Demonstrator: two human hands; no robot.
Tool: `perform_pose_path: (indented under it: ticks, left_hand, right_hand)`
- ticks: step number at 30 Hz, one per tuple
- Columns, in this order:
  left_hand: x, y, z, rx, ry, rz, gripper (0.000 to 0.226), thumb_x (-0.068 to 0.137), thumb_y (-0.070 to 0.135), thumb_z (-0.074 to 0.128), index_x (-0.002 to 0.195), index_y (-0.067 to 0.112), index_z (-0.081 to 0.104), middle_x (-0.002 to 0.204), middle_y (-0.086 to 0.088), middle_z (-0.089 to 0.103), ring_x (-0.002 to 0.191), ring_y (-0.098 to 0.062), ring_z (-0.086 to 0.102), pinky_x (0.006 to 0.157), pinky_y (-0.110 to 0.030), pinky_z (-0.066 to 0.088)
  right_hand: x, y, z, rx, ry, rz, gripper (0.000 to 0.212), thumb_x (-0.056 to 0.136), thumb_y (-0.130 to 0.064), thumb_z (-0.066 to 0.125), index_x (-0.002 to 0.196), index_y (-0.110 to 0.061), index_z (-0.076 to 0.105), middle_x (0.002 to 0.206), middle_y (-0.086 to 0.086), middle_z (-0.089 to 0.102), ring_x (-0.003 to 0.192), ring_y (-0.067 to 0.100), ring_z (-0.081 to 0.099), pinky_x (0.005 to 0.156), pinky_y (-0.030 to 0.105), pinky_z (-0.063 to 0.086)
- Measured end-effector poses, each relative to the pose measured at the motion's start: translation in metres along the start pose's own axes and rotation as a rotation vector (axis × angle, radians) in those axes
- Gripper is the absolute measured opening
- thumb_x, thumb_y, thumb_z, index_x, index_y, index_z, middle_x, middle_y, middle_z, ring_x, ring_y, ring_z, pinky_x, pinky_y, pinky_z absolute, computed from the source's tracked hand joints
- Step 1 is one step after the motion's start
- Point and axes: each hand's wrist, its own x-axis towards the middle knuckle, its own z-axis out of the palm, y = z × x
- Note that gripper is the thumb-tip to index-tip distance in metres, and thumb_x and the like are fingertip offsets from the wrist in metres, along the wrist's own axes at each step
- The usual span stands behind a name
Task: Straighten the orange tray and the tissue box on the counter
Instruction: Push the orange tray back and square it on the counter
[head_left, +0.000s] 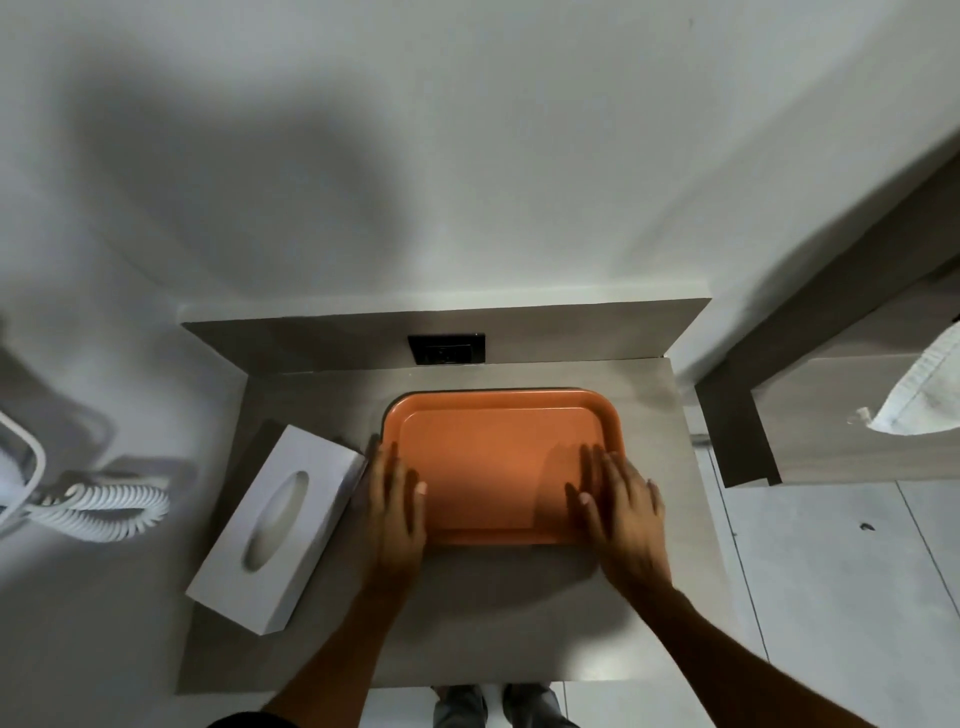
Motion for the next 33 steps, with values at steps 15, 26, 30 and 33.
perform_pose_path:
  ticks: [15,26,30,33]
  left_hand:
    - [-0.082,-0.03,0.033,0.371,-0.318,0.335,0.085,0.104,0.062,0.048,0.171,0.017,0.019,0.182,-0.009,0.009,0.17,-0.031,0.01,0.136,-0.059,0.015]
    - [-0.058,-0.023,0.035,0.425,-0.293,0.364,0.089,0.1,0.067,0.043,0.167,0.008,0.031,0.178,-0.019,0.022,0.165,-0.039,0.024,0.133,-0.061,0.022]
    - [-0.038,-0.019,0.035,0.413,-0.29,0.359,0.09,0.1,0.066,0.042,0.166,0.006,0.03,0.177,-0.021,0.023,0.165,-0.041,0.023,0.131,-0.065,0.028]
    - [-0.024,-0.018,0.035,0.424,-0.291,0.373,0.089,0.101,0.064,0.043,0.166,0.005,0.031,0.176,-0.022,0.025,0.164,-0.042,0.024,0.13,-0.067,0.031]
  right_hand:
    - [-0.091,0.014,0.053,-0.357,-0.221,-0.499,0.08,0.115,-0.051,0.044,0.179,-0.016,0.012,0.19,0.007,0.003,0.176,0.028,0.001,0.136,0.059,0.011]
    - [-0.065,0.004,0.05,-0.378,-0.312,-0.406,0.08,0.116,-0.06,0.037,0.18,-0.022,0.007,0.189,0.009,-0.003,0.175,0.036,0.004,0.138,0.068,0.015]
    - [-0.045,-0.003,0.048,-0.401,-0.31,-0.395,0.079,0.115,-0.06,0.037,0.18,-0.023,0.01,0.189,0.012,0.0,0.174,0.039,0.006,0.137,0.069,0.02]
    - [-0.034,-0.005,0.05,-0.408,-0.297,-0.392,0.079,0.115,-0.061,0.036,0.179,-0.022,0.013,0.188,0.014,0.002,0.174,0.04,0.007,0.137,0.068,0.02]
